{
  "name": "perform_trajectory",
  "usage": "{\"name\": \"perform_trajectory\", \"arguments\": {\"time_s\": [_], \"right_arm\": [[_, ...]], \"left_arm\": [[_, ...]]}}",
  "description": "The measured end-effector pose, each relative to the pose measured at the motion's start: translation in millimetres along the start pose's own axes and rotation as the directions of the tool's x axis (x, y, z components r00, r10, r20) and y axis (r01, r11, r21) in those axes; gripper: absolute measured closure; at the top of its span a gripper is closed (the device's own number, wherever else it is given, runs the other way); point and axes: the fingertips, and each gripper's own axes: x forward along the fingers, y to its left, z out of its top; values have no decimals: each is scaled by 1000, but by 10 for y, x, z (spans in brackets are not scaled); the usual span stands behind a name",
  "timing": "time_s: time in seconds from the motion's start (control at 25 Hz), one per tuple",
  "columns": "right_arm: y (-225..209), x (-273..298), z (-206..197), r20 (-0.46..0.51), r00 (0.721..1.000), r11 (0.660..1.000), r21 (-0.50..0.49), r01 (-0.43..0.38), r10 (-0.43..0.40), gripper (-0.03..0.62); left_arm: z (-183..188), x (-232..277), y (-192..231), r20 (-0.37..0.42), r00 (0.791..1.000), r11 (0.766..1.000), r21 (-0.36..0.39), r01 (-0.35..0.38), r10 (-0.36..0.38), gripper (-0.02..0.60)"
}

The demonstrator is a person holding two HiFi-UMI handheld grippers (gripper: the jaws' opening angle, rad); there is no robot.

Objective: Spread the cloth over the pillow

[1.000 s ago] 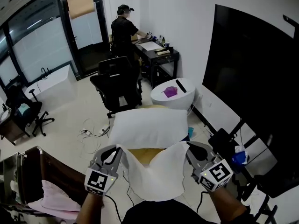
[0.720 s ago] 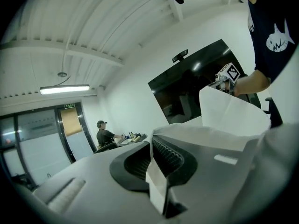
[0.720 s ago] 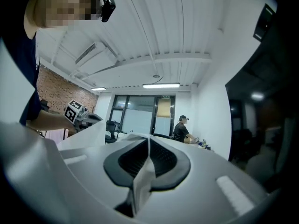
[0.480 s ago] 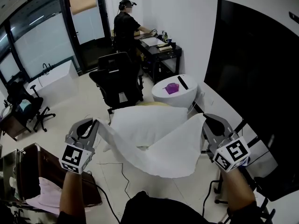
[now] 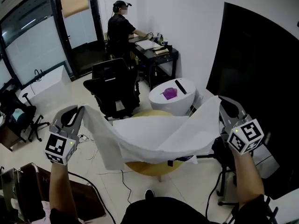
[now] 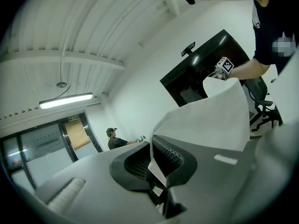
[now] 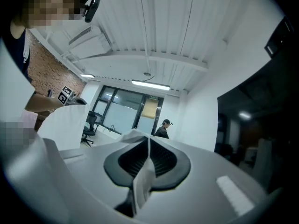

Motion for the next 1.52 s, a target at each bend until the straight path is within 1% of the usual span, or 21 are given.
{"name": "perform_trajectory", "arguments": {"time_s": [0.12, 0.24, 0.44, 0.64, 0.84, 1.04, 1.2, 1.28, 1.44, 1.52], "right_arm": [[-235, 239, 50, -2, 998, 998, 3, 62, -62, 580], [-438, 489, 77, -8, 994, 994, -4, 106, -106, 580], [-734, 927, 64, -29, 992, 992, -17, 126, -126, 580], [-1108, 1387, -63, -45, 990, 991, -16, 136, -137, 580], [-1538, 1817, -326, -95, 981, 985, 0, 171, -170, 580], [-1853, 2180, -621, -147, 971, 980, 22, 196, -190, 580], [-2021, 2410, -760, -161, 965, 976, 40, 216, -207, 580], [-2112, 2478, -814, -167, 961, 973, 37, 228, -219, 580], [-2242, 2611, -892, -163, 959, 971, 12, 237, -232, 580], [-2255, 2646, -956, -167, 958, 971, 18, 240, -234, 580]], "left_arm": [[-56, 197, 322, 10, 1000, 1000, 13, 4, -4, 580], [-186, 428, 627, -4, 1000, 999, 41, 3, -3, 580], [-429, 851, 1075, -35, 999, 996, 90, -27, 31, 580], [-708, 1286, 1424, -89, 994, 994, 89, -56, 64, 580], [-987, 1696, 1757, -157, 984, 994, 86, -70, 83, 580], [-1311, 2058, 1987, -231, 970, 996, 55, -72, 83, 580], [-1557, 2278, 2102, -287, 956, 998, 51, -45, 58, 580], [-1620, 2350, 2113, -308, 951, 997, 72, -16, 38, 580], [-1731, 2493, 2124, -345, 938, 989, 145, 32, 20, 580], [-1808, 2530, 2070, -361, 932, 987, 153, 46, 13, 580]]}}
